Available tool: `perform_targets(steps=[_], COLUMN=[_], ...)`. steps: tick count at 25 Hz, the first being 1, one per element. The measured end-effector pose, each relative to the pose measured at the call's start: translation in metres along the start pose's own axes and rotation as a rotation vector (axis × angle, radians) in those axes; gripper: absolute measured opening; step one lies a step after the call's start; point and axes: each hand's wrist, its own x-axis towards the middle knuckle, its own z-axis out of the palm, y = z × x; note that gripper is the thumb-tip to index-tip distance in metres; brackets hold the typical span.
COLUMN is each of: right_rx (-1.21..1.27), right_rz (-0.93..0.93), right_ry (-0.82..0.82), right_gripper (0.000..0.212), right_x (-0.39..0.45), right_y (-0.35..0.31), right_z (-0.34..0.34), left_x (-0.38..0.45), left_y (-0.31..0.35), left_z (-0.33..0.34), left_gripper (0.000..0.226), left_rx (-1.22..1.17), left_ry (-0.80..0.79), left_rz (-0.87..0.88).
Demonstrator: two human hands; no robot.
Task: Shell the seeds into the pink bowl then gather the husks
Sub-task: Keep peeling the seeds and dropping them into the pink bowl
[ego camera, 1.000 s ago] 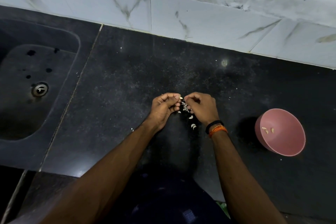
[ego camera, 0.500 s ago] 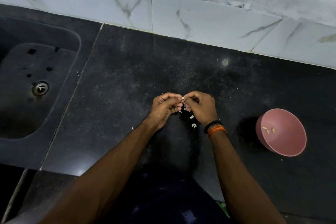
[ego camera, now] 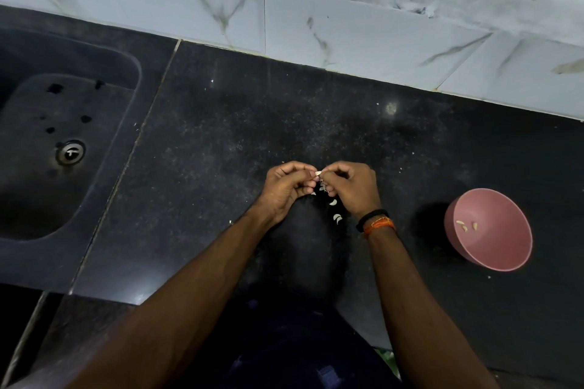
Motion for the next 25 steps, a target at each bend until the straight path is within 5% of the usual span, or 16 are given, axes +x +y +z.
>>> perform_targets(steps=[25], right_rx=[-0.014], right_rz=[-0.102], right_ry=[0.029], right_gripper=[0.008], right_x=[0.004], right_y=[0.014], right_z=[0.005], left_x=[-0.002], left_y=[-0.005], left_z=[0.009], left_gripper=[0.011], left_rx=[0.081], left_ry=[0.086], left_rz=[0.129])
